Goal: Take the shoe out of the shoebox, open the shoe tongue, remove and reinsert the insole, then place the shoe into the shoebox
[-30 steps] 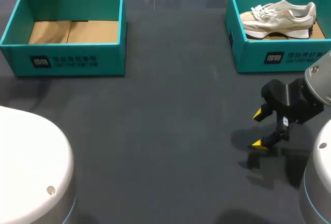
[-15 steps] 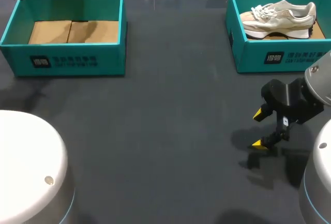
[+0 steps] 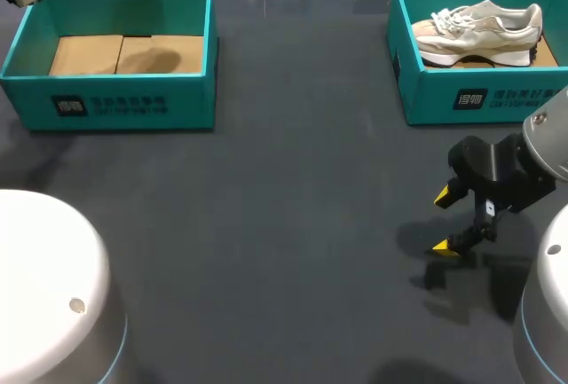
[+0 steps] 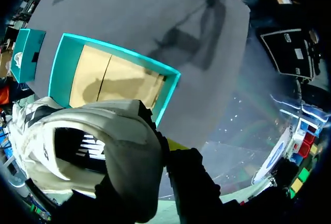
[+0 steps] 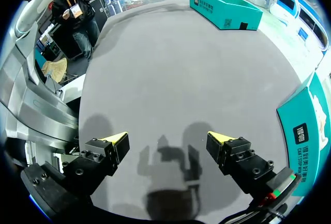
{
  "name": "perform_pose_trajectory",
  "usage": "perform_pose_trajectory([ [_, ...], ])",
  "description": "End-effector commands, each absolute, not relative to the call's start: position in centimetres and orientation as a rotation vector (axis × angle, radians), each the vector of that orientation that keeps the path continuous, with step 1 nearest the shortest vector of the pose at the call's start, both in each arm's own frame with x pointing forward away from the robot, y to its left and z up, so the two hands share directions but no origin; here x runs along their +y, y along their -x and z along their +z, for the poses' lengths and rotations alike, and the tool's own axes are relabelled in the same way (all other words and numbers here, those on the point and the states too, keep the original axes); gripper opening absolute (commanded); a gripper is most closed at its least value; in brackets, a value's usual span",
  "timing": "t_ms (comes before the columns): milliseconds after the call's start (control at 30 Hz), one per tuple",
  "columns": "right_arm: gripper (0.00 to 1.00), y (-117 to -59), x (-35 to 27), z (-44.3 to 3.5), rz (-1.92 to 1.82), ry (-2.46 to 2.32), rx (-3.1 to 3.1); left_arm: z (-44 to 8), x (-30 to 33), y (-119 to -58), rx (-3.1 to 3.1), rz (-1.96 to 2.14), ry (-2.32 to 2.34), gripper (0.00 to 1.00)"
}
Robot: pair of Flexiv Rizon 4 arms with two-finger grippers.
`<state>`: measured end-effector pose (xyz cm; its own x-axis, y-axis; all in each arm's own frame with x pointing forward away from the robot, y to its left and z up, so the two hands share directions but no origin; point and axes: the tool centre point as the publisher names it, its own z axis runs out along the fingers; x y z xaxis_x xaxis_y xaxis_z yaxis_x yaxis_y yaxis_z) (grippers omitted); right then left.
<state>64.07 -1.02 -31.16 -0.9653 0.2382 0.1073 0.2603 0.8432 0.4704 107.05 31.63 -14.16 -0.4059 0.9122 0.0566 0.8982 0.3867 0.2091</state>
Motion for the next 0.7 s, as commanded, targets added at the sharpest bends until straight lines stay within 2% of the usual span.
perform_pose_trajectory([
  [33, 1.00, -63.9, -1.1, -31.1, -0.768, 0.404, -2.976, -13.6, 31.2, -108.5, 2.601, 0.309, -1.687, 0.00],
  [300, 1.00, -63.9, -1.1, -31.1, -0.768, 0.404, -2.976, -13.6, 31.2, -108.5, 2.601, 0.309, -1.687, 0.00],
  [600, 1.00, -63.9, -1.1, -31.1, -0.768, 0.404, -2.976, -14.7, 31.8, -109.4, 2.260, 0.303, -2.162, 0.00],
  [700, 1.00, -63.9, -1.1, -31.1, -0.768, 0.404, -2.976, -15.0, 31.9, -109.9, 2.245, 0.345, -2.192, 0.00],
])
